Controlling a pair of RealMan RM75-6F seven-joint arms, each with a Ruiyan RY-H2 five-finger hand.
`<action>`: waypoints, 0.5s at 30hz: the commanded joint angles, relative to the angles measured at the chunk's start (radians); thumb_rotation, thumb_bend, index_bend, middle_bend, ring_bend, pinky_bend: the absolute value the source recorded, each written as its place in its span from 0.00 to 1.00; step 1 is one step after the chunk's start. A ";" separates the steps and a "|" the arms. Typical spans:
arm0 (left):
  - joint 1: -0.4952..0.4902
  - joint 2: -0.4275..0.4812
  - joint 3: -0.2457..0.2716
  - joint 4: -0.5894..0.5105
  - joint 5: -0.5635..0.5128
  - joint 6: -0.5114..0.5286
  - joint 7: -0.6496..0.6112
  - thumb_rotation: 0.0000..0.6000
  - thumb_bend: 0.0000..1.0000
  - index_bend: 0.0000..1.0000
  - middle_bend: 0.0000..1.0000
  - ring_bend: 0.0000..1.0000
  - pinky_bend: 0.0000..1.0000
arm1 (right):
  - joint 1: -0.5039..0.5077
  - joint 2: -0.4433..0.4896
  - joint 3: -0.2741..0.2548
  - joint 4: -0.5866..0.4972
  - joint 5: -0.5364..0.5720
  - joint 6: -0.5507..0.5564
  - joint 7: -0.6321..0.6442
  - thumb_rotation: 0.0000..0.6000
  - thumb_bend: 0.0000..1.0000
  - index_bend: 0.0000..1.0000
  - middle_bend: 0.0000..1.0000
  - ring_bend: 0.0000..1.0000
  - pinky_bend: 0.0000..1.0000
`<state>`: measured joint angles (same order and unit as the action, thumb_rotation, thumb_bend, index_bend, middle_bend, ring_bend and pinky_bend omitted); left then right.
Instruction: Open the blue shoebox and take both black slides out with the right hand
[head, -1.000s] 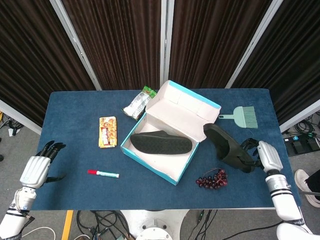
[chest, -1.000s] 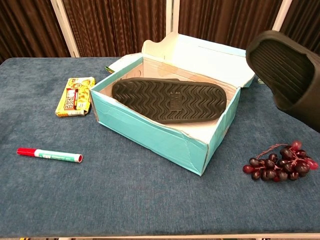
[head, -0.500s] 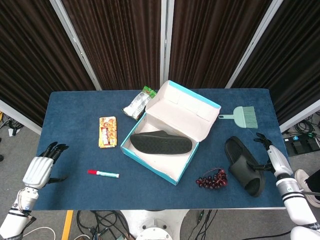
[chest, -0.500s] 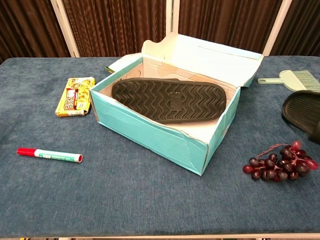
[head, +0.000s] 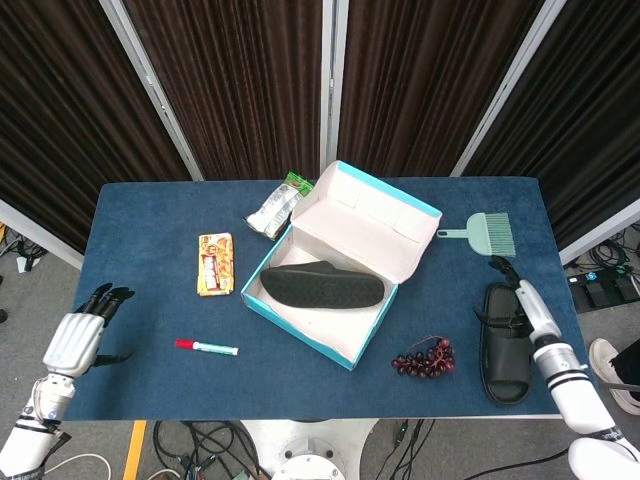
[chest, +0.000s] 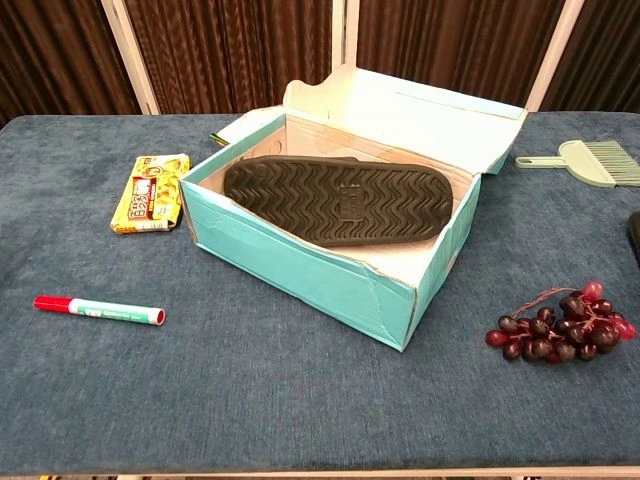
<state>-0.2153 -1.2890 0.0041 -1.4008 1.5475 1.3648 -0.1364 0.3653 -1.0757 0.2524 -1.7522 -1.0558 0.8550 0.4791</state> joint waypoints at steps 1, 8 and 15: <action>0.001 0.000 0.000 -0.001 0.000 0.002 0.001 1.00 0.11 0.15 0.14 0.06 0.35 | 0.030 -0.043 0.012 0.000 -0.072 0.029 -0.042 1.00 0.20 0.00 0.10 0.00 0.00; 0.004 0.005 -0.004 0.002 -0.005 0.008 -0.004 1.00 0.11 0.15 0.14 0.06 0.35 | 0.162 -0.108 0.051 -0.078 -0.055 0.038 -0.276 1.00 0.21 0.00 0.13 0.00 0.01; 0.006 0.009 -0.006 0.007 -0.006 0.013 -0.020 1.00 0.11 0.15 0.14 0.06 0.35 | 0.340 -0.225 0.063 -0.064 0.085 0.018 -0.572 1.00 0.21 0.00 0.13 0.00 0.02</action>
<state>-0.2097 -1.2804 -0.0020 -1.3944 1.5418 1.3777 -0.1564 0.6142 -1.2347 0.3048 -1.8192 -1.0457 0.8837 0.0271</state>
